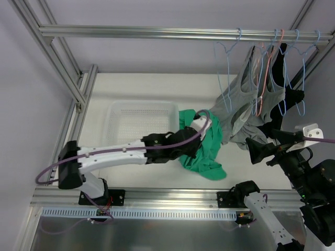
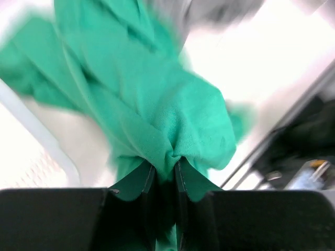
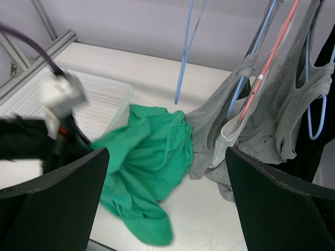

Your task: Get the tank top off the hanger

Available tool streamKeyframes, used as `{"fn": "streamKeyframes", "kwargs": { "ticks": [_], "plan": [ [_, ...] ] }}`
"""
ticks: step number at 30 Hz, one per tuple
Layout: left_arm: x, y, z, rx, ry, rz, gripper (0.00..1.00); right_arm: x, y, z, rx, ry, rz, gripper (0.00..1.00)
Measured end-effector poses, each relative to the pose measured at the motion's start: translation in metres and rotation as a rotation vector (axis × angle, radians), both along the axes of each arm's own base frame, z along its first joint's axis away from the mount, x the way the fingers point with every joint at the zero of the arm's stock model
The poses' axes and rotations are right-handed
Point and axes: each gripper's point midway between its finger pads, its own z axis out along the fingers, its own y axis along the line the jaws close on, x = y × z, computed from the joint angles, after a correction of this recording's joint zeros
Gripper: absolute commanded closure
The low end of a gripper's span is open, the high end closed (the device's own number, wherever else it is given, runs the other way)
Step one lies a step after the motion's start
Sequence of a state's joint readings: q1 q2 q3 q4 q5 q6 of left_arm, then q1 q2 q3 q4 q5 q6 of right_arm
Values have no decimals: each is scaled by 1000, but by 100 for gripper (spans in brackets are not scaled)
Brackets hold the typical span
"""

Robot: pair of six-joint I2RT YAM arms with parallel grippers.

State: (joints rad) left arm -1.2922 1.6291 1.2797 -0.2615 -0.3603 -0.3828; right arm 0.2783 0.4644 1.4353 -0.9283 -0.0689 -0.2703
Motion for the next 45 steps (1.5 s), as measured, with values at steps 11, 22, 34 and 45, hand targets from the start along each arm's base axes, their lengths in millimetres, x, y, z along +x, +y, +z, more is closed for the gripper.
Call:
{"fn": "streamKeyframes", "kwargs": {
  "ticks": [11, 22, 34, 45],
  "plan": [
    [15, 42, 256, -408, -371, 10, 100, 7, 2, -9, -1, 4, 0, 1],
    [72, 148, 408, -436, -713, 331, 100, 11, 5, -5, 6, -22, 9, 1],
    [139, 234, 390, -250, -771, 626, 100, 14, 7, -10, 5, -11, 18, 1],
    [182, 222, 225, -120, -426, 625, 100, 22, 11, -20, 2, 10, 22, 1]
  ]
}}
